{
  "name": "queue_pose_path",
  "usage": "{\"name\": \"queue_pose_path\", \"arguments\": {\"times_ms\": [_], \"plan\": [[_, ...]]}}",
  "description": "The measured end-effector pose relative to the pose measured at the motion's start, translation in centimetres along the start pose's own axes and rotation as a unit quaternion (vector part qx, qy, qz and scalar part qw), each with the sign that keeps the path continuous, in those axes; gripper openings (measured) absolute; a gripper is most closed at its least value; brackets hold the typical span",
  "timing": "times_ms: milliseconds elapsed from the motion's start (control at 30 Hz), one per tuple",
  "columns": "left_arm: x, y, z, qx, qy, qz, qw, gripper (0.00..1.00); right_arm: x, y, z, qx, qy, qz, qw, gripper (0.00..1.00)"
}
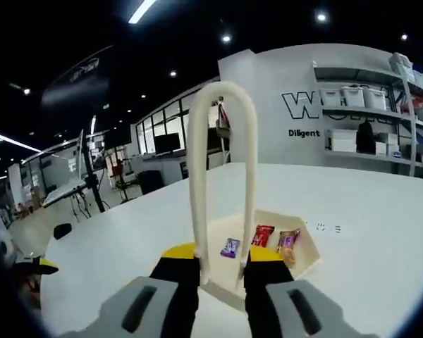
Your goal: Place the target food into the container with the food tongs after gripping and lifting it, then release it inside without dropping or visibly crushing the food.
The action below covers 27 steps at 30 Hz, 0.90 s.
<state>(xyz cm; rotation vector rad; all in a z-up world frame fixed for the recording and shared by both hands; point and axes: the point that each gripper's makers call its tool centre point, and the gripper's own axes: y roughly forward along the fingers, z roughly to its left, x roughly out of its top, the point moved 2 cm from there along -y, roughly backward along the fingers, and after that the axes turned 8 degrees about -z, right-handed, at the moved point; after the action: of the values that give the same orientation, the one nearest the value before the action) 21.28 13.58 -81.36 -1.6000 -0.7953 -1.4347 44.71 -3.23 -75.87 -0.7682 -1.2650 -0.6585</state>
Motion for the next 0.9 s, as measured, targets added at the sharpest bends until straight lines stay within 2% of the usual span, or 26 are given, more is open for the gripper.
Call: {"name": "queue_pose_path", "arguments": {"times_ms": [167,267,467,600,700,900], "plan": [[0.3,-0.5,-0.2,0.000,0.000,-0.006,1.0000,0.95,-0.2,-0.3,1.3,0.008,-0.003,0.003,1.0000,0.17],[0.4,-0.7,-0.3,-0.001,-0.001,-0.008,1.0000,0.95,-0.5,-0.2,1.5,0.015,0.016,0.007,0.9997,0.17],[0.2,-1.1,-0.7,-0.006,-0.002,-0.007,1.0000,0.94,-1.9,-1.0,3.7,0.030,0.026,0.017,0.9991,0.18],[0.1,-1.3,-0.8,-0.008,-0.002,-0.006,0.9999,0.94,-3.1,-1.5,5.1,0.039,0.005,0.018,0.9991,0.18],[0.0,-1.6,-0.8,-0.009,-0.002,-0.007,0.9999,0.93,-3.5,-1.6,5.2,0.044,0.024,0.020,0.9985,0.18],[0.1,-1.6,-0.8,-0.009,-0.007,-0.011,0.9999,0.93,-4.2,-2.6,6.7,0.056,0.016,0.023,0.9980,0.18]]}}
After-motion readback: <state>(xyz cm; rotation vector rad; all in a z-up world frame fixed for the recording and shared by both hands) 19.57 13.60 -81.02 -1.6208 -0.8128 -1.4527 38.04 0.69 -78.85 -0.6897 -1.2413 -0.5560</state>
